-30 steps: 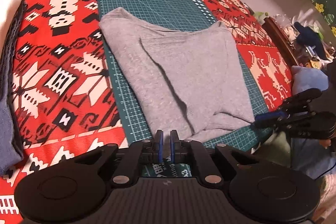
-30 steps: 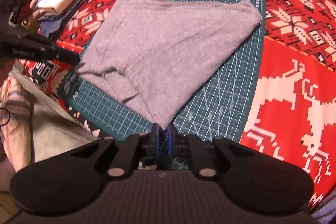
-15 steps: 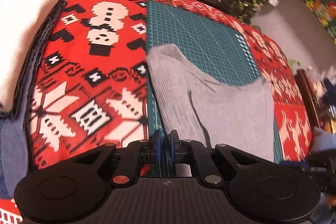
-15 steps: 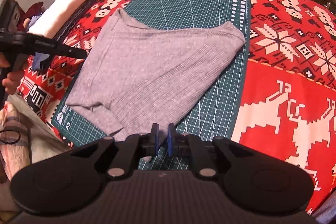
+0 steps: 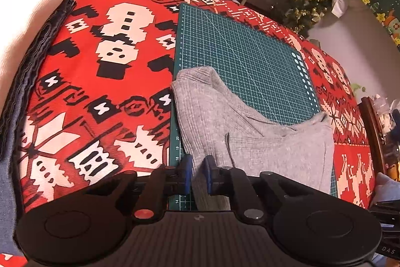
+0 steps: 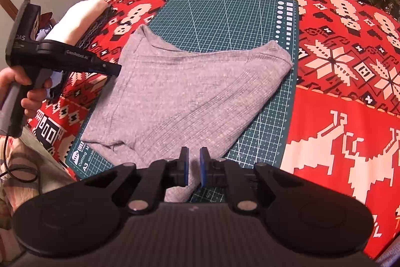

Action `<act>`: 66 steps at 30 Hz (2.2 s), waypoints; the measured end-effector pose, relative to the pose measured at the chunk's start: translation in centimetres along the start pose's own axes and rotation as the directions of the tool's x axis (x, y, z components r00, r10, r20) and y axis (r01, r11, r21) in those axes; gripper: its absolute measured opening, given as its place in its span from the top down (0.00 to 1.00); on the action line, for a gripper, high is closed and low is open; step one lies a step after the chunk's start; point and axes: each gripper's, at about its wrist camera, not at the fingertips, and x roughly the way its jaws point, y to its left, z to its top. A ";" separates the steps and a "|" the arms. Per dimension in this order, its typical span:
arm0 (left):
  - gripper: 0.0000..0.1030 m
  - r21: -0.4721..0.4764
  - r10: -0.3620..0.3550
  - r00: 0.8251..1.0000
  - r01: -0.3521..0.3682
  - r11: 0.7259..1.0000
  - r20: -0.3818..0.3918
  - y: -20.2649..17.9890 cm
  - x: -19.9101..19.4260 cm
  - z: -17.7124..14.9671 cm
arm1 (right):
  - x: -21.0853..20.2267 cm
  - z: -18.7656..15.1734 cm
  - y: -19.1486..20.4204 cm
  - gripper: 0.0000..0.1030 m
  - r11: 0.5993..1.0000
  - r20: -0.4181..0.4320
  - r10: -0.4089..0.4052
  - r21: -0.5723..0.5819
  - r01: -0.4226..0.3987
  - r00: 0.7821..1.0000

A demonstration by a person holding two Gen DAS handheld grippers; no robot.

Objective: Fold clothes

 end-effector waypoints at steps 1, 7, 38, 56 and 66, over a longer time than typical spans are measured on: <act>0.94 0.002 0.010 1.000 -0.010 1.000 0.002 -0.2 -0.1 0.0 | -0.1 0.1 -0.1 0.91 1.000 0.004 -0.001 0.002 0.001 1.000; 0.96 0.125 0.040 0.995 -0.052 0.991 0.092 -3.3 -3.1 -0.1 | -0.7 0.5 -0.7 0.91 1.000 0.026 -0.014 0.019 0.014 1.000; 0.92 0.315 -0.264 0.964 0.264 0.912 -0.044 -17.4 0.6 -3.2 | 0.2 2.6 -8.9 0.79 0.914 0.184 0.063 0.384 -0.131 0.981; 0.85 0.404 -0.200 0.978 0.207 0.891 -0.059 -11.7 -2.4 -4.2 | 0.7 4.7 -8.2 0.93 0.914 0.202 0.027 0.392 -0.106 0.979; 0.85 0.507 -0.138 0.986 0.169 0.845 -0.098 -13.1 -0.3 -5.6 | 2.6 2.7 -10.3 0.90 0.899 0.185 0.023 0.425 -0.101 0.982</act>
